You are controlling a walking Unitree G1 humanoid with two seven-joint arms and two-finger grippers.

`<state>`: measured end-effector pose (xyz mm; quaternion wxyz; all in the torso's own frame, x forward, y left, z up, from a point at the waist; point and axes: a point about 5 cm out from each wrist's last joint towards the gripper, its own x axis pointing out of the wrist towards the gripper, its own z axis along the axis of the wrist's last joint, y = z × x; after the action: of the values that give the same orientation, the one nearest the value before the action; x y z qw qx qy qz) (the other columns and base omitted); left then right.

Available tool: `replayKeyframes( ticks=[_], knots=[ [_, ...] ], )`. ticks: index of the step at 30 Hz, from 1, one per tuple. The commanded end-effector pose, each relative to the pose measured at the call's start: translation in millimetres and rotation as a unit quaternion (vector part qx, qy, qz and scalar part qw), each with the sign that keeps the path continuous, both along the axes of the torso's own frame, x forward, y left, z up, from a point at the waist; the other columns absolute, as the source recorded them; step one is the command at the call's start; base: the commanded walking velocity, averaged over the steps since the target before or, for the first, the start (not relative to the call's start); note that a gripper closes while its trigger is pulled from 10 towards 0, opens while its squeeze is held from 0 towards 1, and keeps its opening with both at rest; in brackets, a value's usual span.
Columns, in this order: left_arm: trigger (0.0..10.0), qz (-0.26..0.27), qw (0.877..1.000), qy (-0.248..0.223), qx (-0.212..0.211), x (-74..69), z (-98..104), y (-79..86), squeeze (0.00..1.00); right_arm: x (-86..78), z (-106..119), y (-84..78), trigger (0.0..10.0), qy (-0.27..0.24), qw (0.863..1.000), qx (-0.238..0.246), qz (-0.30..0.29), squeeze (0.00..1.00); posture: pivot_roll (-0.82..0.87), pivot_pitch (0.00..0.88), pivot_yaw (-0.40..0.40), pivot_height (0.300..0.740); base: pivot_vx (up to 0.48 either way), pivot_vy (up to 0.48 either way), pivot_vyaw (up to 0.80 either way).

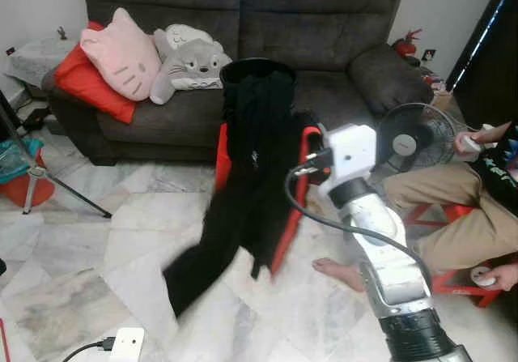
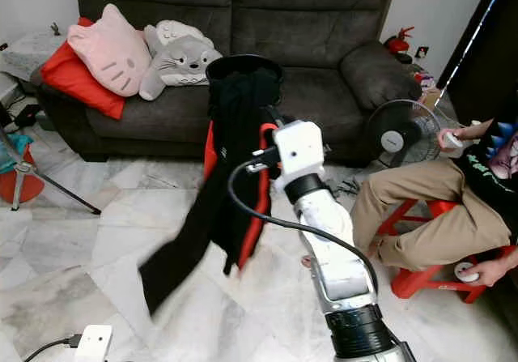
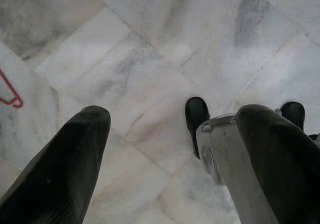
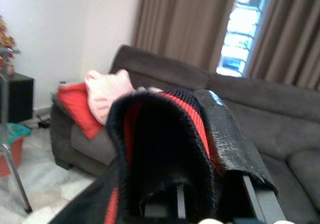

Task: Hang hanger

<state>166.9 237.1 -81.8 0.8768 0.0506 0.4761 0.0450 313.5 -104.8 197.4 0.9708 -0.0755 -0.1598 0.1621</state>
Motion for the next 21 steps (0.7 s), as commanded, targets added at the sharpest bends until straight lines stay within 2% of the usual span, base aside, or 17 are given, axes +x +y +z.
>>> replayKeyframes(
  ticks=[1,6,8,9,12,14,15,18,19,21],
  knots=[
    [10.0,-0.007,1.0,0.002,0.003,0.7,0.0,-1.0,0.0,0.9,4.1,-3.8,10.0,-0.008,1.0,0.008,-0.002,0.0,-0.15,0.0,-0.039,0.74,0.0,0.0,0.0],
    [10.0,-0.008,1.0,0.002,0.004,0.9,0.2,-0.6,0.0,2.9,-3.1,-16.0,10.0,0.004,1.0,-0.012,-0.023,0.0,-0.15,0.0,-0.037,0.74,0.0,0.0,0.0],
    [10.0,-0.009,1.0,0.003,0.004,0.9,0.2,-0.6,0.0,8.3,-11.6,-33.5,10.0,0.027,0.996,-0.008,-0.08,0.0,-0.15,0.0,-0.037,0.74,0.0,0.0,0.0],
    [10.0,-0.009,1.0,0.003,0.004,1.0,0.2,-0.8,0.0,13.1,-21.6,-52.8,10.0,0.056,0.988,0.014,-0.14,0.0,-0.15,0.0,-0.037,0.74,0.0,0.0,0.0],
    [10.0,-0.009,1.0,0.004,0.005,1.0,0.1,-0.9,0.0,15.9,-45.7,-84.9,10.0,0.116,0.965,0.051,-0.232,0.0,-0.15,0.0,-0.037,0.74,0.0,0.0,0.0],
    [10.0,-0.011,1.0,0.005,0.006,1.0,-0.1,-1.2,0.0,14.8,-56.4,-94.0,10.0,0.137,0.958,0.06,-0.245,0.0,-0.15,0.0,-0.038,0.74,0.0,0.0,0.0],
    [10.0,-0.012,1.0,0.008,0.008,0.7,-0.3,-1.2,0.0,12.6,-74.0,-103.5,10.0,0.17,0.949,0.047,-0.262,0.0,-0.15,0.0,-0.038,0.74,0.0,0.0,0.0],
    [10.0,-0.014,1.0,0.01,0.009,0.6,-0.4,-1.2,0.0,9.5,-92.0,-111.2,10.0,0.2,0.94,0.031,-0.275,0.0,-0.15,0.0,-0.038,0.74,0.0,0.0,0.0],
    [10.0,-0.014,1.0,0.01,0.009,0.6,-0.4,-1.2,0.0,9.5,-92.0,-111.2,10.0,0.2,0.94,0.031,-0.275,0.0,-0.15,0.0,-0.038,0.74,0.0,0.0,0.0],
    [10.0,-0.014,1.0,0.011,0.009,0.4,-0.6,-1.6,0.0,2.9,-124.3,-122.2,10.0,0.256,0.919,0.016,-0.3,0.0,-0.15,0.0,-0.04,0.74,0.0,0.0,0.0]
  ],
)
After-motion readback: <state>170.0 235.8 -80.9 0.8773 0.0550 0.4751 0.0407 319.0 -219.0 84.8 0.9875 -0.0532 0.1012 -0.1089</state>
